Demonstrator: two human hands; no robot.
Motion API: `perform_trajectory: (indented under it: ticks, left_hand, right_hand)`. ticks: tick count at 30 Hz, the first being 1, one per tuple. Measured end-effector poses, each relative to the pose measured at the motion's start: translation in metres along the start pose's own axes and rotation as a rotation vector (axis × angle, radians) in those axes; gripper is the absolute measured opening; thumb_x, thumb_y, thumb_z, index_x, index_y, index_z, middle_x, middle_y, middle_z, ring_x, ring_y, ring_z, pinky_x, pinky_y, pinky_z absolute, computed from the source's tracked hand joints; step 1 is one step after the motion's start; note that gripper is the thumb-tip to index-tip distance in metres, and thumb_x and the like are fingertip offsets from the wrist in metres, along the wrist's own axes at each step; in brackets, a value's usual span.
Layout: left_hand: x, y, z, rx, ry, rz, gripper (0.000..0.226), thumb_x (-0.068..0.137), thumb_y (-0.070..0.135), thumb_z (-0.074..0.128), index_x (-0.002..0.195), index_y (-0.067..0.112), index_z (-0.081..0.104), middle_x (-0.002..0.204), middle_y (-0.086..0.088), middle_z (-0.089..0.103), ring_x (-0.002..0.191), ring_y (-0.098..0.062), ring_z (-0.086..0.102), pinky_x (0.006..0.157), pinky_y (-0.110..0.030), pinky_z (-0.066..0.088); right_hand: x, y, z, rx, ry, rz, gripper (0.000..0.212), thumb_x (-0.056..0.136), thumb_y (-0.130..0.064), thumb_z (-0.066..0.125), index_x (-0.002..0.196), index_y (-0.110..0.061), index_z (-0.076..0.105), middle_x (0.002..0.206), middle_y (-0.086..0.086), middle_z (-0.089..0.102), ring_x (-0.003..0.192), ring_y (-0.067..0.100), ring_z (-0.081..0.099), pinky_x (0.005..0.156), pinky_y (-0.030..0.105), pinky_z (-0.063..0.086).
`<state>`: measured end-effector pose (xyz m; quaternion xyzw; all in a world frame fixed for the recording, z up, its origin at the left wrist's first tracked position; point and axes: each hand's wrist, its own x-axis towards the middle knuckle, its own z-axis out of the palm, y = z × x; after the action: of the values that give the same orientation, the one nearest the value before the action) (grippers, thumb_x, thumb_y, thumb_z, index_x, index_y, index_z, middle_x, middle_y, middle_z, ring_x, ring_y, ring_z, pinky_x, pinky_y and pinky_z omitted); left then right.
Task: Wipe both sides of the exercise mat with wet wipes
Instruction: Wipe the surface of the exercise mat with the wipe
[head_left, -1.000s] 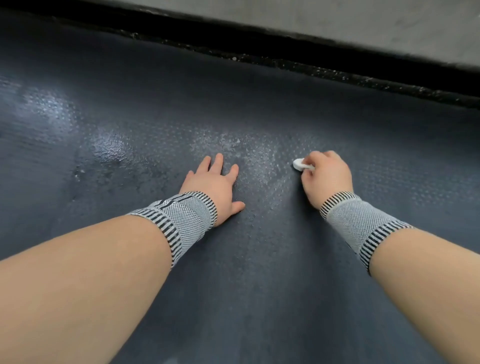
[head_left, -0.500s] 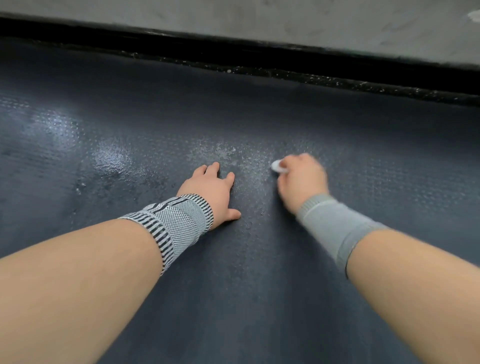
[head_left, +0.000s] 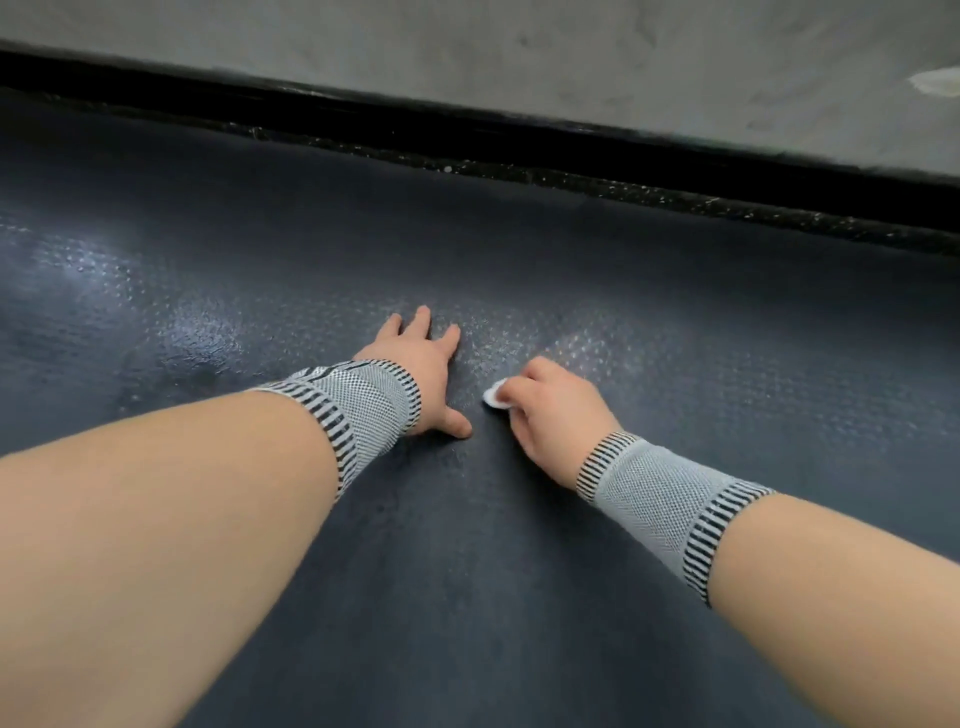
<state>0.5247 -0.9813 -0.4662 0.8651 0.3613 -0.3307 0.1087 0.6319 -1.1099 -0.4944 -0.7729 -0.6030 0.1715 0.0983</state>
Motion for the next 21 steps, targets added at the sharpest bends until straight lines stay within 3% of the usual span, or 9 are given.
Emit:
perform_trajectory:
  ticks: [2,6,8,11,13,18,21]
  left_hand:
    - [0.002,-0.001,0.000,-0.003,-0.014,-0.005,0.122,0.072,0.070,0.069,0.157,0.025,-0.007,0.163,-0.010,-0.012,0.150,-0.037,-0.003,0.122,-0.044,0.016]
    - [0.002,0.001,-0.001,-0.016,-0.023,-0.006,0.122,0.072,0.070,0.069,0.156,0.027,-0.009,0.163,-0.007,-0.014,0.150,-0.036,-0.005,0.121,-0.045,0.018]
    - [0.002,0.000,0.000,-0.007,-0.022,0.001,0.121,0.073,0.070,0.067,0.156,0.027,-0.010,0.163,-0.008,-0.014,0.150,-0.036,-0.006,0.121,-0.044,0.015]
    - [0.003,-0.002,0.003,0.003,-0.020,0.005,0.121,0.073,0.072,0.066,0.156,0.027,-0.011,0.163,-0.008,-0.015,0.150,-0.037,-0.007,0.122,-0.044,0.015]
    - [0.005,-0.004,0.004,-0.005,-0.018,0.005,0.122,0.072,0.072,0.066,0.156,0.028,-0.011,0.163,-0.007,-0.016,0.150,-0.036,-0.007,0.121,-0.045,0.018]
    - [0.007,-0.004,0.005,-0.029,-0.019,0.003,0.122,0.071,0.072,0.067,0.155,0.030,-0.011,0.163,-0.005,-0.018,0.150,-0.035,-0.009,0.120,-0.048,0.021]
    - [0.007,-0.005,0.007,-0.045,-0.016,-0.004,0.123,0.070,0.073,0.068,0.155,0.031,-0.011,0.163,-0.004,-0.018,0.150,-0.034,-0.009,0.119,-0.048,0.023]
  right_hand:
    - [0.018,0.024,-0.012,-0.069,0.021,0.077,0.029,0.092,-0.017,0.047,0.117,-0.014,0.062,0.113,0.011,0.052,0.100,0.033,0.056,0.085,0.033,0.043]
    - [0.048,0.064,-0.031,-0.033,0.248,0.552,0.027,0.092,-0.019,0.049,0.115,-0.015,0.063,0.109,0.010,0.055,0.098,0.029,0.056,0.076,0.027,0.039]
    - [0.050,0.043,-0.022,-0.029,0.193,0.479,0.027,0.092,-0.019,0.047,0.115,-0.014,0.062,0.110,0.010,0.054,0.098,0.029,0.056,0.078,0.028,0.040]
    - [0.029,0.004,-0.005,0.011,0.031,0.126,0.028,0.095,-0.019,0.045,0.118,-0.015,0.060,0.115,0.007,0.050,0.101,0.028,0.056,0.086,0.030,0.043]
    - [0.033,0.013,-0.010,-0.036,0.018,0.014,0.030,0.094,-0.019,0.046,0.119,-0.015,0.061,0.117,0.008,0.051,0.103,0.030,0.056,0.087,0.030,0.043]
    - [0.071,0.068,-0.040,-0.053,0.253,0.532,0.030,0.092,-0.019,0.049,0.117,-0.014,0.064,0.112,0.013,0.055,0.103,0.034,0.055,0.086,0.033,0.043]
    - [0.068,0.034,-0.023,-0.031,0.152,0.340,0.030,0.091,-0.018,0.049,0.117,-0.015,0.064,0.114,0.011,0.055,0.102,0.032,0.055,0.086,0.031,0.042]
